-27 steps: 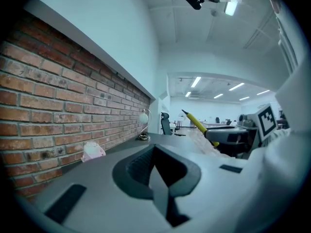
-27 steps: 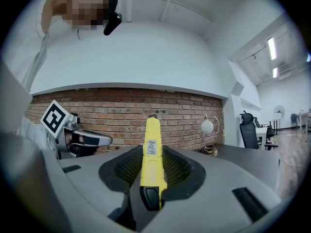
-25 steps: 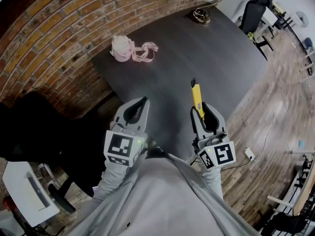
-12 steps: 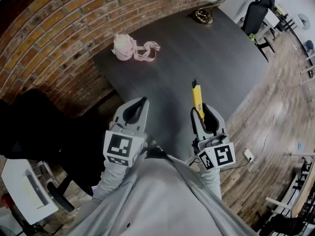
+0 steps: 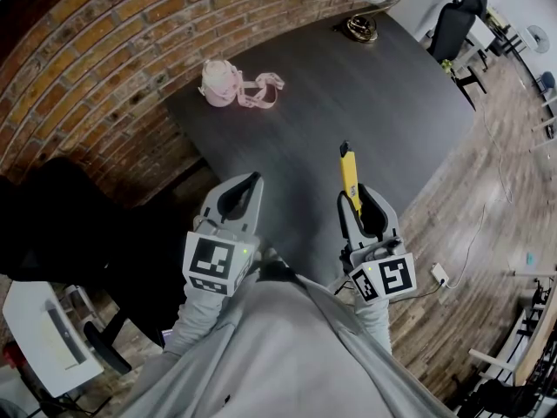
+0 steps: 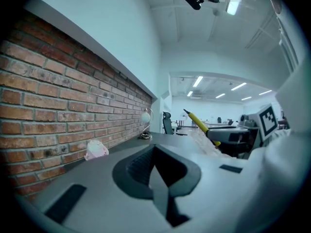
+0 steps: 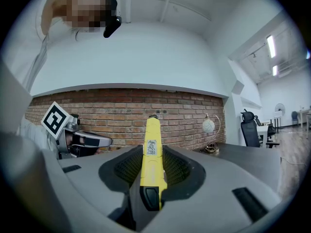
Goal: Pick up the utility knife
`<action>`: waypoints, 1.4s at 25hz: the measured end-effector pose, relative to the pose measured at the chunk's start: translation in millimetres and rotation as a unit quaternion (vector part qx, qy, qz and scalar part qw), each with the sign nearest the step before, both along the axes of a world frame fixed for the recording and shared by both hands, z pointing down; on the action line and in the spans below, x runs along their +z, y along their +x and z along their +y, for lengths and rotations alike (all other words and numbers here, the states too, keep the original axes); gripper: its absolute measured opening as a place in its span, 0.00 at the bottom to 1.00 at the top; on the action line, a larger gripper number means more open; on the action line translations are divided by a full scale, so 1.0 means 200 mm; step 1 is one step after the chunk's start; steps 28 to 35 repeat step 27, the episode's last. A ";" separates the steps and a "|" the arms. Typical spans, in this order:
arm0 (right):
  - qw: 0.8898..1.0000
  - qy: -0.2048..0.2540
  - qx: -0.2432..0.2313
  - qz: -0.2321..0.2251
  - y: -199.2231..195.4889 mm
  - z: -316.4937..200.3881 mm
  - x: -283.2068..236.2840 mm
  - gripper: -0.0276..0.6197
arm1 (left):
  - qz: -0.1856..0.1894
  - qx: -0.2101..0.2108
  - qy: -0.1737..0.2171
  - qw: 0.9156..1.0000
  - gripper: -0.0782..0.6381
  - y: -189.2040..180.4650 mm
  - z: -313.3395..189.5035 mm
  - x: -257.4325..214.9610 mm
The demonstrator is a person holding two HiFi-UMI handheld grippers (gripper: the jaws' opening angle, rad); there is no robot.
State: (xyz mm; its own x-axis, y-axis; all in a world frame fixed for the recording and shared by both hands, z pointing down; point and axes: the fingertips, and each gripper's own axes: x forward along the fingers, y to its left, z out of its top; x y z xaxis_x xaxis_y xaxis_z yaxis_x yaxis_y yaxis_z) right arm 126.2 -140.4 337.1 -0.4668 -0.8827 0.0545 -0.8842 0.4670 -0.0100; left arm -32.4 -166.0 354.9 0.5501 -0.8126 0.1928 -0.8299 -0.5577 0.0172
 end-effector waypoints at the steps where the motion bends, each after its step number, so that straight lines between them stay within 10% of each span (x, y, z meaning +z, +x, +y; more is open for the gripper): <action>1: 1.000 0.000 0.000 0.001 0.00 0.00 0.00 0.26 | 0.000 0.000 0.000 1.000 0.13 0.00 0.00 0.00; 35: 1.000 0.000 -0.007 -0.007 0.02 0.00 0.00 0.26 | 0.000 -0.006 -0.002 1.000 0.13 0.02 0.00 0.01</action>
